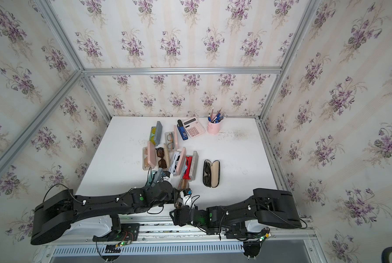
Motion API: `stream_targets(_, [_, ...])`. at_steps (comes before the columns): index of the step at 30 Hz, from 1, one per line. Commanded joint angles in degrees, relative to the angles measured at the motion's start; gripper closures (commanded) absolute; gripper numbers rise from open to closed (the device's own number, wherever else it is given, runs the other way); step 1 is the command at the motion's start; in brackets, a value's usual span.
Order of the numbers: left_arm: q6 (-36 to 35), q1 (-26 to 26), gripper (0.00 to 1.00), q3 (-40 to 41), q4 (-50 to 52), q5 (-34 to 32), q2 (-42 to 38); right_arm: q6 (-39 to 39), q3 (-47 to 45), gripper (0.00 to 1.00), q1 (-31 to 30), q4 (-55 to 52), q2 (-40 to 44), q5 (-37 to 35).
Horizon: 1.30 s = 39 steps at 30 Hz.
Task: Close the glasses case
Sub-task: Close the glasses case at the center of the board.
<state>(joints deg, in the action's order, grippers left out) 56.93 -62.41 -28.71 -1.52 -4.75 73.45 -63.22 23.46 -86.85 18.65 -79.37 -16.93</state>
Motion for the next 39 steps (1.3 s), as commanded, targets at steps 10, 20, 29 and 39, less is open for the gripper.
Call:
stream_targets(10, [1.3, 0.0, 0.79, 2.5, -3.7, 1.0, 1.0, 0.2, -2.1, 0.22, 3.6, 0.2, 2.3, 2.8])
stream_targets(20, [1.7, -0.1, 0.79, 3.6, -4.7, 0.7, 1.9, 2.6, 0.0, 0.23, 6.1, 0.5, -0.3, 6.1])
stream_targets(29, [1.2, -0.2, 0.77, 4.8, -7.4, 2.9, 1.6, 1.8, 3.0, 0.38, 7.8, -6.9, -3.7, 5.8])
stream_targets(39, [-1.1, -0.2, 0.64, 5.7, -8.8, 6.3, -2.0, 1.8, 7.6, 0.61, 8.0, -18.0, -5.4, 2.1])
